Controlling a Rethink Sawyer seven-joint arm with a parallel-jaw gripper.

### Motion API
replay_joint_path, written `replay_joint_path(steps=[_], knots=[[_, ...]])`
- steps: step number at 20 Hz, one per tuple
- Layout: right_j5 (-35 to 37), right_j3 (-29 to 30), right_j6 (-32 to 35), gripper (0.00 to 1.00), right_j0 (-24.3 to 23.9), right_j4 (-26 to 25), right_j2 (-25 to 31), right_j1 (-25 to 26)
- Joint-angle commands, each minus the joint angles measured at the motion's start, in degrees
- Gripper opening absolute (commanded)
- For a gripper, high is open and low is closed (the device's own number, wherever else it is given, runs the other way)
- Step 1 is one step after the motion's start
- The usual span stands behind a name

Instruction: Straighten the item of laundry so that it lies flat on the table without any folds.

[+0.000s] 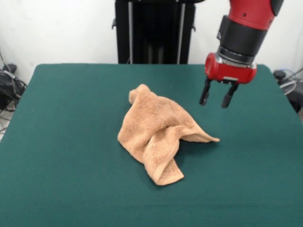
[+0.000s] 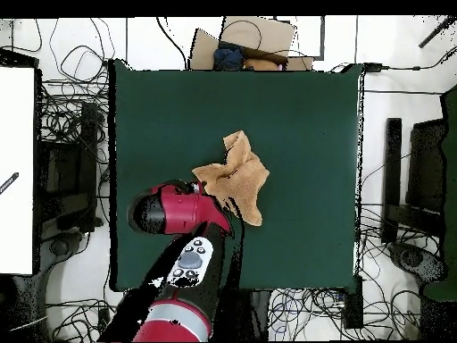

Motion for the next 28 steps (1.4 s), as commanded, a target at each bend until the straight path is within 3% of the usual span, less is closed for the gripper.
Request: replay_joint_path(steps=[1,8,16,24,28], knots=[[-0.1,-0.6,16.0,1.0,0.4,4.8,1.2,2.9],[-1.7,-0.3,15.4,1.0,-0.5,6.4,1.6,3.3],[-4.2,-1.6,11.7,1.0,-6.2,4.7,4.5,4.3],[-6.3,-7.1,13.0,1.0,-5.4,6.5,4.9,9.9],[-8.8,-6.3,13.7,1.0,-4.0,6.6,4.2,10.5]])
